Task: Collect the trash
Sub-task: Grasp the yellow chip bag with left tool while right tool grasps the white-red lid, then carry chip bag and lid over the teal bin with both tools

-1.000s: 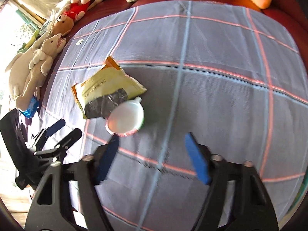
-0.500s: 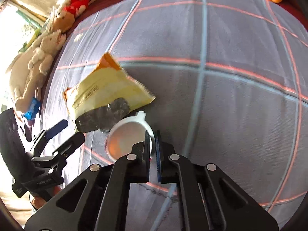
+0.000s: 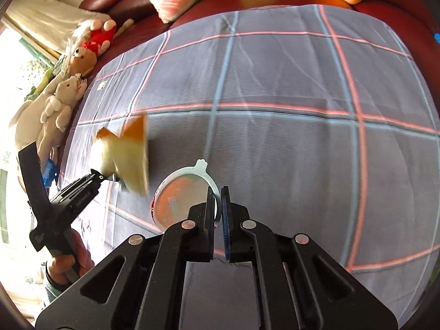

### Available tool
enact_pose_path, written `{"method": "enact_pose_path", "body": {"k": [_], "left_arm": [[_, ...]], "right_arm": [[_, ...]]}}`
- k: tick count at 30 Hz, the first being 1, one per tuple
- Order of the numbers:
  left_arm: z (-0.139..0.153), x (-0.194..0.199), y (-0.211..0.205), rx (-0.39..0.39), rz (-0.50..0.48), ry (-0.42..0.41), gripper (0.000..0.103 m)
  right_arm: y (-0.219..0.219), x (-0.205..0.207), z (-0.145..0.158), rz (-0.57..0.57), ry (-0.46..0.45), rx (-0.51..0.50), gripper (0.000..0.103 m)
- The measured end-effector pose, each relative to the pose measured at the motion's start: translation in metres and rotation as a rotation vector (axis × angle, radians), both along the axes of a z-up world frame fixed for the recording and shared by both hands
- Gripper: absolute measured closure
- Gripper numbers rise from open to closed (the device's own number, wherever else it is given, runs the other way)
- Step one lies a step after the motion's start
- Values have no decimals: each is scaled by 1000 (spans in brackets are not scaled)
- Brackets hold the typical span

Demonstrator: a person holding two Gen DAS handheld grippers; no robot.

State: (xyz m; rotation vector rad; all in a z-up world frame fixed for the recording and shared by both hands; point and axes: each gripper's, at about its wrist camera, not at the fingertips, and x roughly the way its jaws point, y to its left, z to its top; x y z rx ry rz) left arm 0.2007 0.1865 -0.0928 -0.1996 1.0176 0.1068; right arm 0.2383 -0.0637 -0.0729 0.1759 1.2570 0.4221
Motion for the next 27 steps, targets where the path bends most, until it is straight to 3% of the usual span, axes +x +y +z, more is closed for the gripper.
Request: {"method": "enact_pose_path", "body": {"k": [11,27], "left_arm": [[41,-19,-62,-18,-119,-67,102],[66,-41,-266,-3,-500,-89,101]], "right_arm": [[-80,-36,31,-120,-70,48,98],[-286,-134,57,-457,-169,89,98]]}}
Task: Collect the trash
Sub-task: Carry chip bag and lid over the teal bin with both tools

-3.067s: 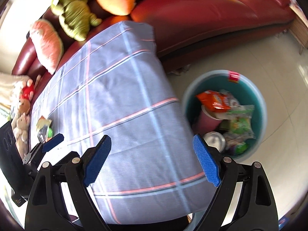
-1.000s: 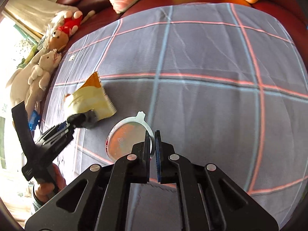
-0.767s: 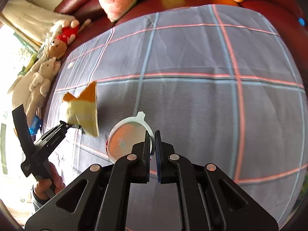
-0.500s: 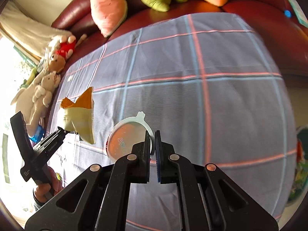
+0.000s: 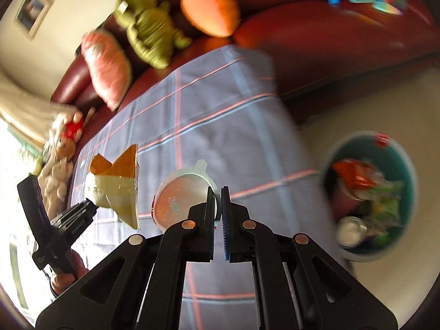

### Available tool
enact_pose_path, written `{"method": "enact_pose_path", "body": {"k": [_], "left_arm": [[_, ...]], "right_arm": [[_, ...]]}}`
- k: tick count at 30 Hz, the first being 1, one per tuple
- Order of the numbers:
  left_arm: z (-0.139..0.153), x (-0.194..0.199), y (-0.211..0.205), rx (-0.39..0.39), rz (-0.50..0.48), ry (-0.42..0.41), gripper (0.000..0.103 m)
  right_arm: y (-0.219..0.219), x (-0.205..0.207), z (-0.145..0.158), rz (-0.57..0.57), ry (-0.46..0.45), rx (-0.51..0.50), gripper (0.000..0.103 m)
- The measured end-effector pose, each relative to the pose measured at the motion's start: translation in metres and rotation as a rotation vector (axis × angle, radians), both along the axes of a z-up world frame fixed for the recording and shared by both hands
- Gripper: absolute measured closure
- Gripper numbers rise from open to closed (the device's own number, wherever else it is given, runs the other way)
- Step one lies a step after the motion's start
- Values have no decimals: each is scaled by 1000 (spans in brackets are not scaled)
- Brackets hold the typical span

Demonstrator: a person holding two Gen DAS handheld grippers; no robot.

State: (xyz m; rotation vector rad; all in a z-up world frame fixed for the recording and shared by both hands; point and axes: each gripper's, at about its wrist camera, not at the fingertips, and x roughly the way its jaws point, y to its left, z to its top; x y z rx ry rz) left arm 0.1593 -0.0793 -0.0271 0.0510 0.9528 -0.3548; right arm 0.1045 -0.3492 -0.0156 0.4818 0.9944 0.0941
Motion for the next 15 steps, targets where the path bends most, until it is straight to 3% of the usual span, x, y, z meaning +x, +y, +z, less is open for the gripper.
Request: {"method": "enact_pose_path", "body": {"k": [6,15], "left_arm": [[-6,-16,-77,42,-146,11,101],[-21,-31,-176,99,-293,47,101]], "right_arm": [[-83,-47,-7,-155,-25,42,98],[-163,-95,-25,-306,-47,94,98]]}}
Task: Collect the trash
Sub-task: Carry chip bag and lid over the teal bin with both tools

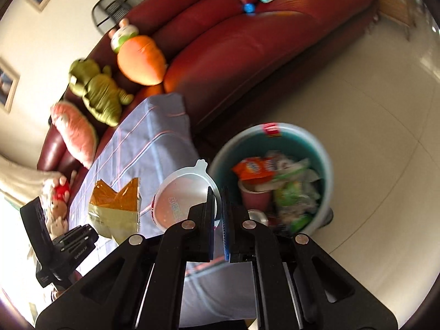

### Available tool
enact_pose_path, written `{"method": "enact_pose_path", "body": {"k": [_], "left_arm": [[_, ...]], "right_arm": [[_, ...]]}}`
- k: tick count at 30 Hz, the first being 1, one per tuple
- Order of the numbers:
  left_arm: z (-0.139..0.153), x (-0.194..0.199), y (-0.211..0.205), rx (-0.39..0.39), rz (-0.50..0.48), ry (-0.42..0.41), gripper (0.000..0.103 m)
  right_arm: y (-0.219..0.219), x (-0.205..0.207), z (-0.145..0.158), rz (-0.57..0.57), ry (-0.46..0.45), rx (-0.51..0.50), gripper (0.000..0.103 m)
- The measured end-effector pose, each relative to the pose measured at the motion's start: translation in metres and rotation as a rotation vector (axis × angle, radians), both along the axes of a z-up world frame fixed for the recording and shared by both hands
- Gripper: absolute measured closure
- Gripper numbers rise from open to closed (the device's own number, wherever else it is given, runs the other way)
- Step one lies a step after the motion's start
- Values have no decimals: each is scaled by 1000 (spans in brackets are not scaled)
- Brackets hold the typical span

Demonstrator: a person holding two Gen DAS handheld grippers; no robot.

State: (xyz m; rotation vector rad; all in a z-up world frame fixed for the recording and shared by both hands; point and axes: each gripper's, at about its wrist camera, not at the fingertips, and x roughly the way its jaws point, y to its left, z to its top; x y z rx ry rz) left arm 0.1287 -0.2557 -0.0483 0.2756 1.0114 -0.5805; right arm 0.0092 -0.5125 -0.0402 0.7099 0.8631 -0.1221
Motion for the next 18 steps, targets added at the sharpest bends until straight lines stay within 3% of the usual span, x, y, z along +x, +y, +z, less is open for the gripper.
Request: {"method": "enact_pose_path", "body": {"k": [10,18], "left_arm": [[-25,1,-81,54,-105,41,101],[-49,12,-120,62,-136,94,101]], "right_arm": [[-46,-12,-16,-64,13,24,98],[-62,-3,-22,-76,35,17,98]]}}
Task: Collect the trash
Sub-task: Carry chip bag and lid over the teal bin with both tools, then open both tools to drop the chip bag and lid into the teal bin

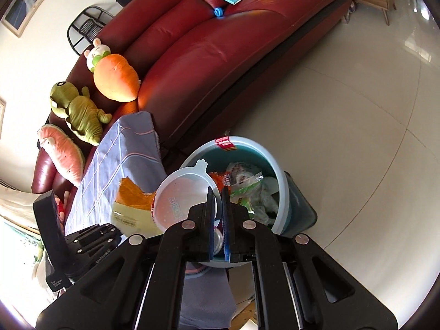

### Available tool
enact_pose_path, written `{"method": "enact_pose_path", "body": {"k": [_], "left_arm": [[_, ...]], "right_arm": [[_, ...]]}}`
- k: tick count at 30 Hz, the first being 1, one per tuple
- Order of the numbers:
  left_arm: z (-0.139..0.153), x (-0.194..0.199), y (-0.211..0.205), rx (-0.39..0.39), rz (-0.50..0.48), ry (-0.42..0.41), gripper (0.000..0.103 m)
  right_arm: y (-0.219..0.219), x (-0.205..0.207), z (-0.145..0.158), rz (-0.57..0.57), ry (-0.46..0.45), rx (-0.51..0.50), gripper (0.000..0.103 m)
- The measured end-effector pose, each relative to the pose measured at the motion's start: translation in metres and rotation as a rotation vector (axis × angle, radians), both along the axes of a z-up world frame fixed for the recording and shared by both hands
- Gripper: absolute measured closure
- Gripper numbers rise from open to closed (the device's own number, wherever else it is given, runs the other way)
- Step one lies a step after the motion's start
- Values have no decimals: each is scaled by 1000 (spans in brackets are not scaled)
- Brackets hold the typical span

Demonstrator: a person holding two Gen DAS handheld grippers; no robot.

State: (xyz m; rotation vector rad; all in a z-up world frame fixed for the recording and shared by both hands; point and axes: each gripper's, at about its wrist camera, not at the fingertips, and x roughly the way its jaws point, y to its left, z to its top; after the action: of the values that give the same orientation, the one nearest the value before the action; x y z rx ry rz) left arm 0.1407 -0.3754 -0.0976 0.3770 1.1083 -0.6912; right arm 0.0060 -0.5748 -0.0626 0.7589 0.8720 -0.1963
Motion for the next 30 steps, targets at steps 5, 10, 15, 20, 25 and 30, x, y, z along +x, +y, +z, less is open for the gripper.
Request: {"method": "enact_pose_path", "body": {"k": [5,10,15,20,25,30], "left_arm": [[-10,8,-10,4,-7,22,101],[-18,18,-16,5,-6,37,101],[-23,22,-21,4,-3,46,101],[-30,26,-23,33,16,52,66],[-21,20,-13,29,31,-35,15],[-12,13,2,5,25,-35,11]], "right_arm": [[-4,6,-3,-2,16,0,98],[-7,9,-3,-9,26,-8,98],[-8,11,-3,-21,35,-15,98],[-7,13,-4,-24,44,-18,98],[-2,17,-6,-14,57,-24,98],[-1,20,-9,-9,66,-26,98]]}}
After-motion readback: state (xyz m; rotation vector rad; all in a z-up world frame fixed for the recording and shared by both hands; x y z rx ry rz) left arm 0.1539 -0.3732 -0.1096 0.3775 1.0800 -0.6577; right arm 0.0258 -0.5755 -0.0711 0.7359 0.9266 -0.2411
